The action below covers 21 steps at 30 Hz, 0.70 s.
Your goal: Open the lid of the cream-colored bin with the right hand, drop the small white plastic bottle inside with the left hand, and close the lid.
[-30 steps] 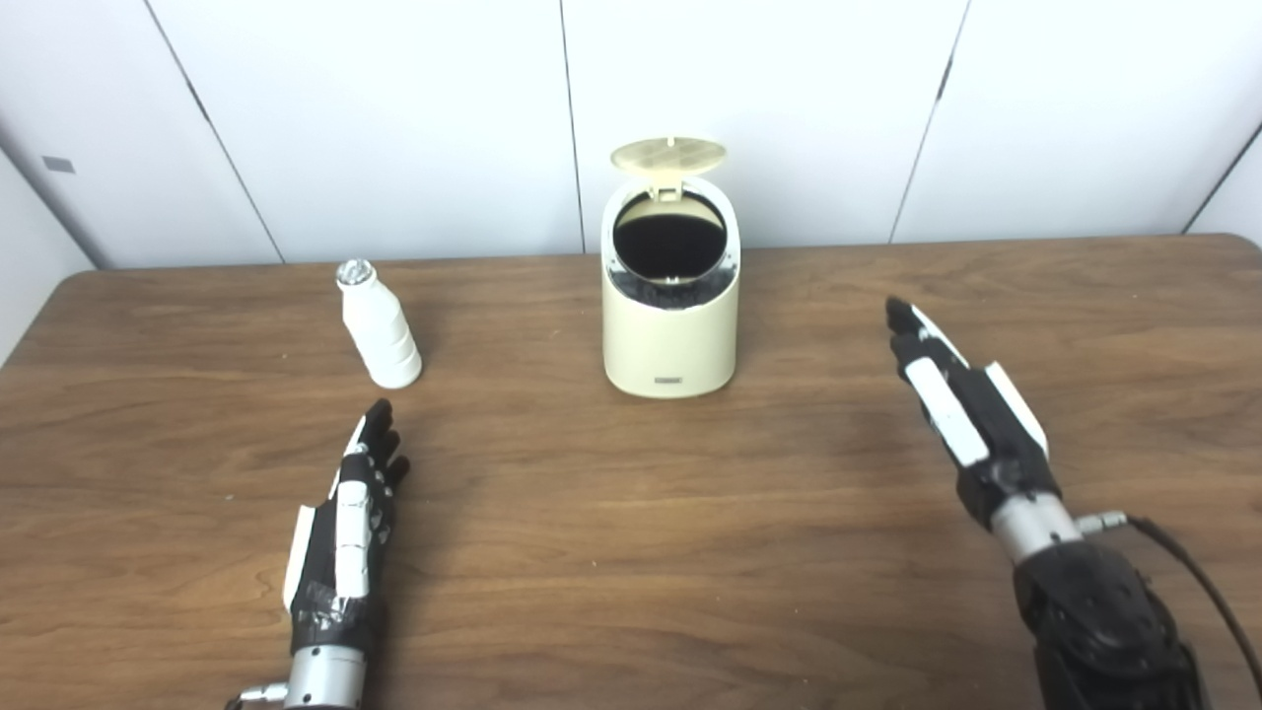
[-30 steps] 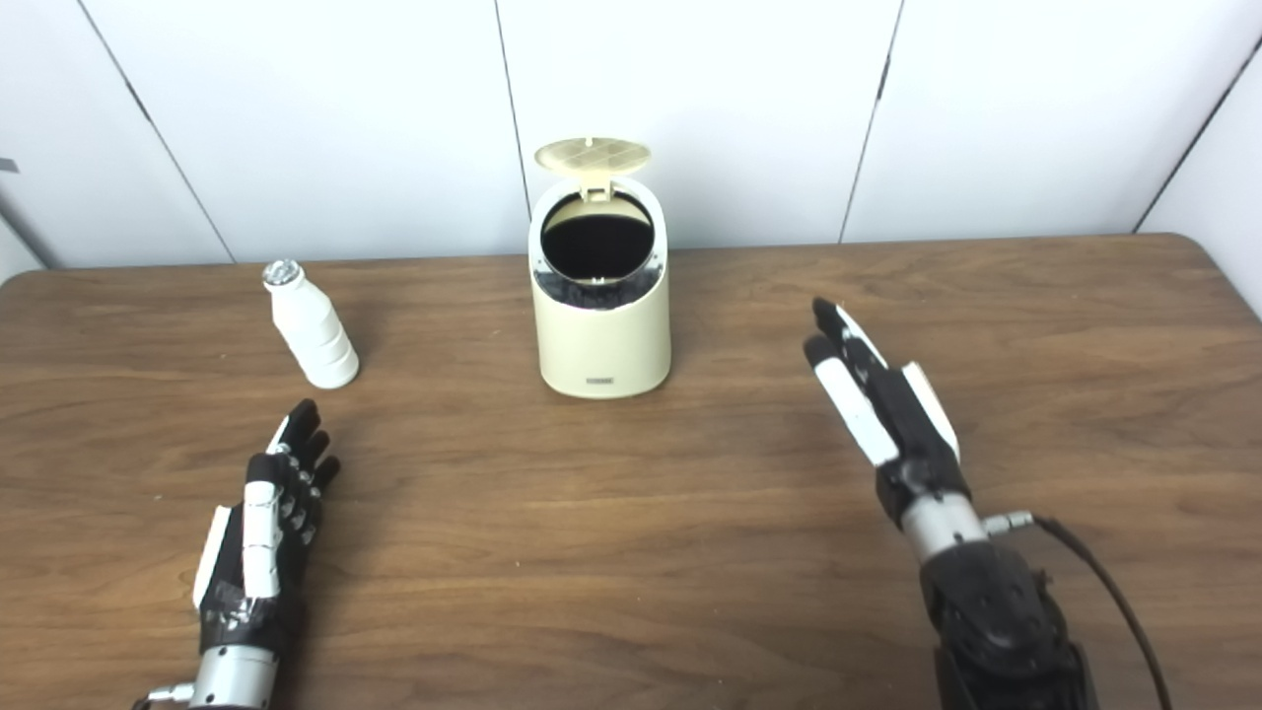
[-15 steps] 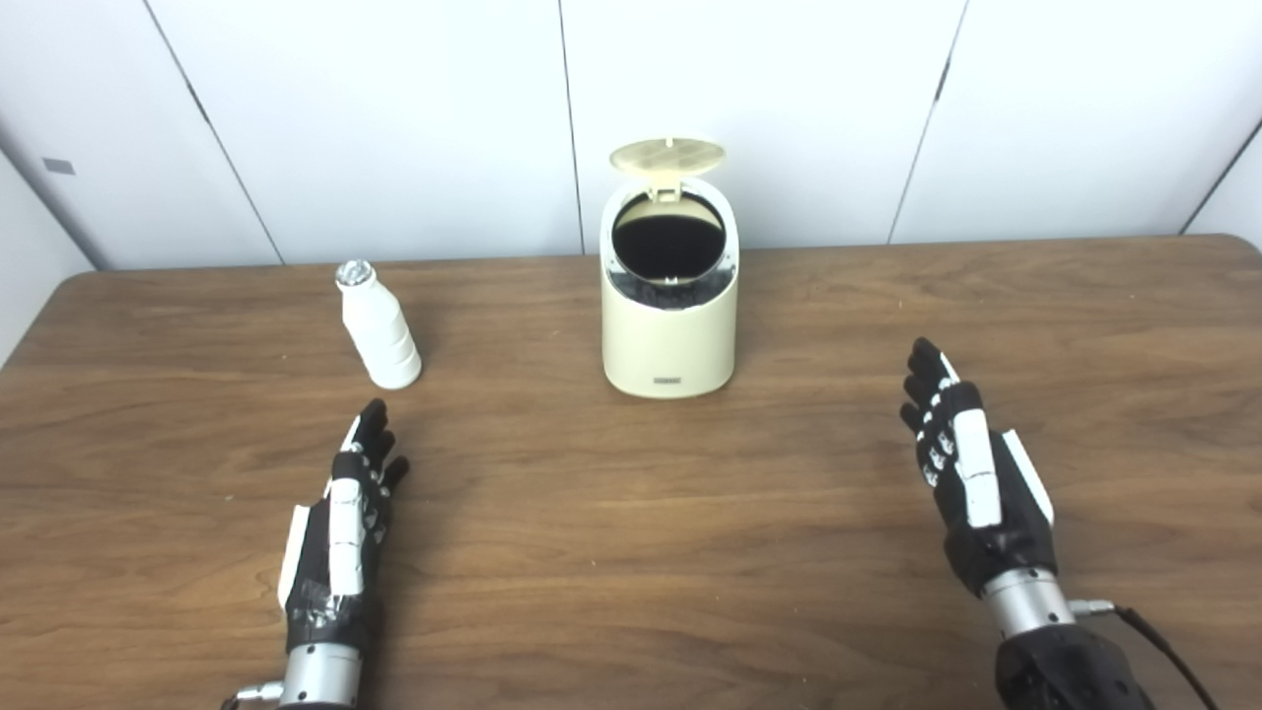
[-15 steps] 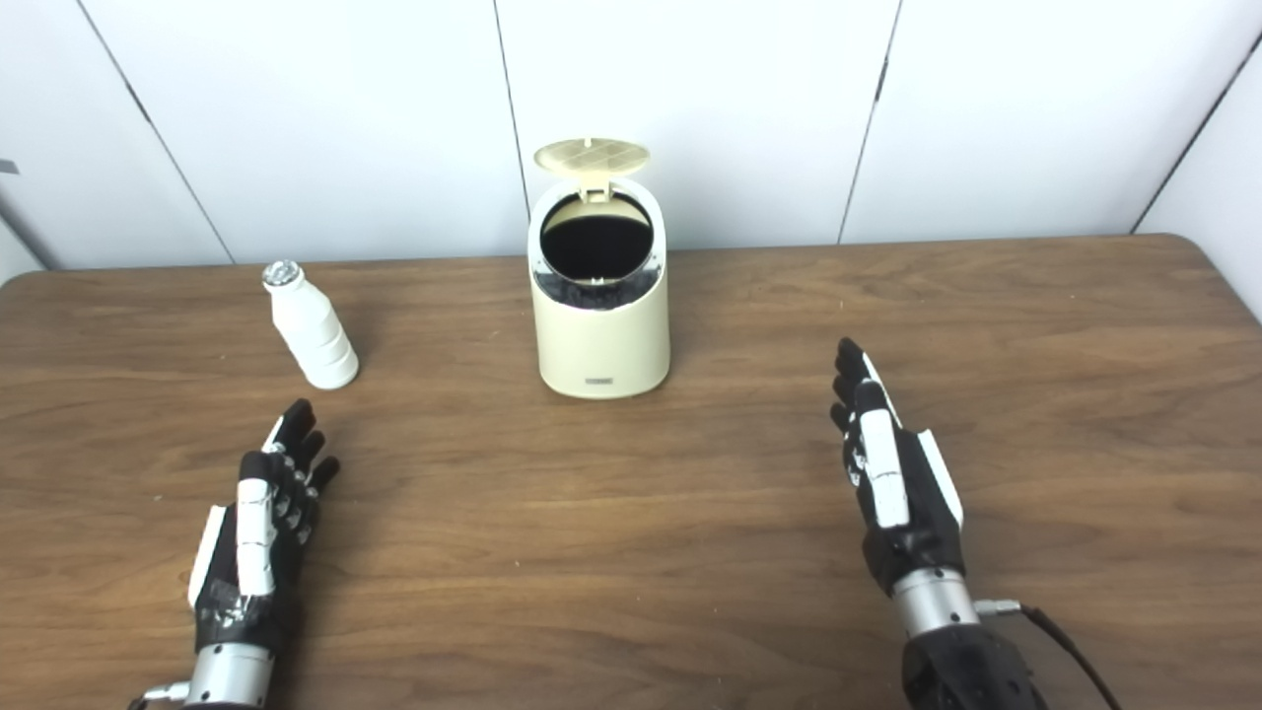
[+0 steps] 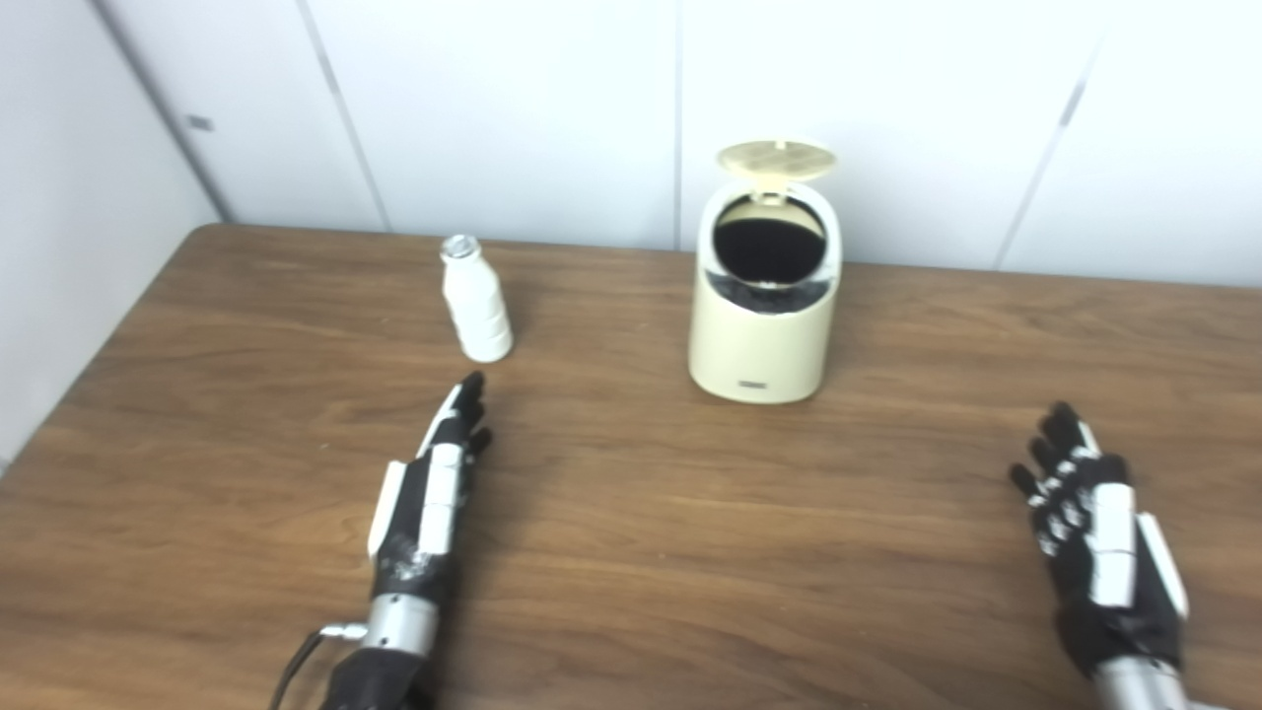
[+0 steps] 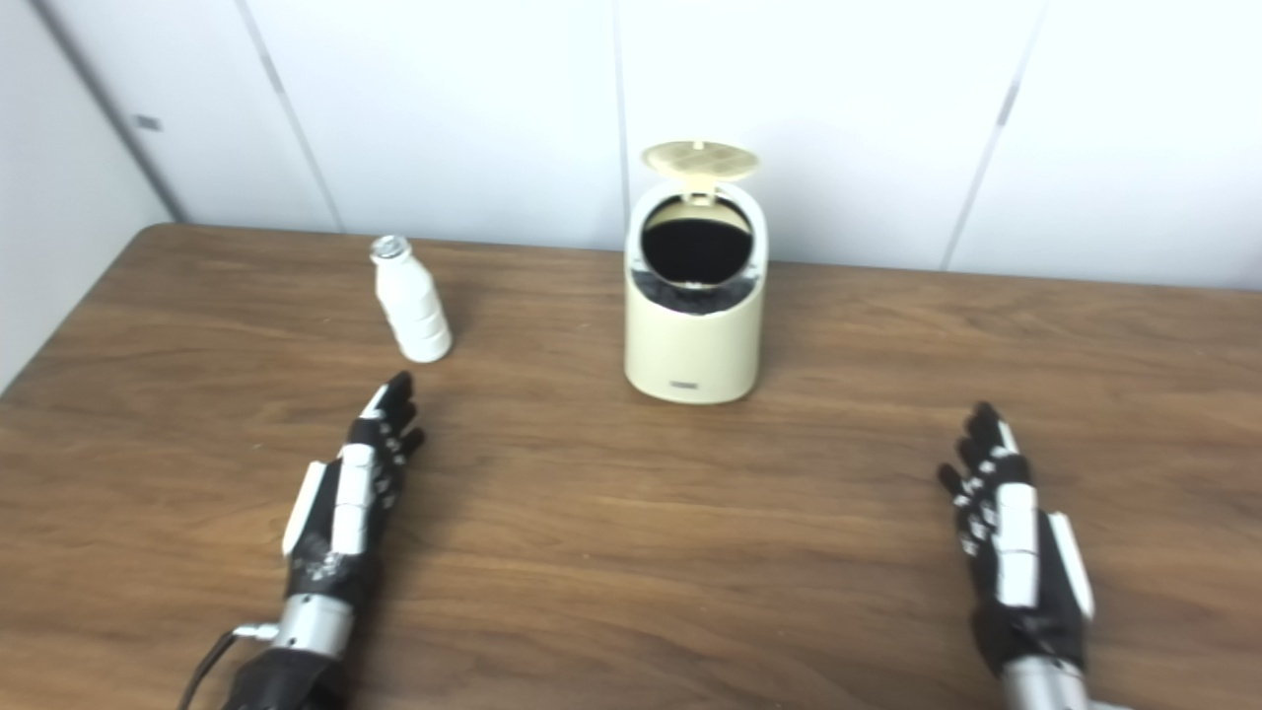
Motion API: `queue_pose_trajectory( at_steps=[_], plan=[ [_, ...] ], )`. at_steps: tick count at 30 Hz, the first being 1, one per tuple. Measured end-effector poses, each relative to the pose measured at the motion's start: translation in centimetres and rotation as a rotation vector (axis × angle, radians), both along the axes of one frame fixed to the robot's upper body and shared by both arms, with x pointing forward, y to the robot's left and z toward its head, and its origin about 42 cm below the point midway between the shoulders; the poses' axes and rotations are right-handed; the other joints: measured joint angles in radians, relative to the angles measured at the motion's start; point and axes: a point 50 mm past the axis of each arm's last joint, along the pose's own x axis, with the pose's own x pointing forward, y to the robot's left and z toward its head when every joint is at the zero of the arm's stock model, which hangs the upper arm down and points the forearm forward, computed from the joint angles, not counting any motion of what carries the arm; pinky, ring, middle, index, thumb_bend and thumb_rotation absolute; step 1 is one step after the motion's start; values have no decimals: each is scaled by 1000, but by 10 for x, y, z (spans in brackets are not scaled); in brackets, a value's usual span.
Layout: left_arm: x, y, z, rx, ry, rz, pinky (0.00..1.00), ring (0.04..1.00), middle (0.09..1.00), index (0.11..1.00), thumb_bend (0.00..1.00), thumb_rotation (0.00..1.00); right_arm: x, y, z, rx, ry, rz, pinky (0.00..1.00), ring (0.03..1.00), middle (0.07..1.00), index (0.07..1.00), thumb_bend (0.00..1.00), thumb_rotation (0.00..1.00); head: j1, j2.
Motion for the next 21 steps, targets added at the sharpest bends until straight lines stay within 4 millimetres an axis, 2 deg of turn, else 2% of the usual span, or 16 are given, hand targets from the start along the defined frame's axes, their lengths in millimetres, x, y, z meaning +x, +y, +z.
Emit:
queue_pose_trajectory(
  at_steps=[7,12,16,18,21],
  plan=[
    [1,-7,0,27,-3,7,977,976,977,955,616,929,1,-2,0,16,0,12,1000,1000,1000,995,536,1000,43,-22],
    [1,-10,0,58,-10,12,999,989,980,956,631,761,1,-2,3,23,10,8,1000,1000,1000,999,524,1000,51,-29],
    [-2,-12,3,119,-5,22,977,978,971,957,658,631,0,-1,7,21,9,7,1000,1000,996,1000,517,1000,32,-22],
    [-2,-11,10,123,-18,30,985,981,968,959,684,575,0,-1,7,17,16,6,1000,1000,997,999,500,1000,32,-22],
    [-2,-5,31,134,-61,61,970,982,975,961,736,508,0,-1,7,5,19,8,1000,1000,1000,999,501,1000,31,-25]
  ],
)
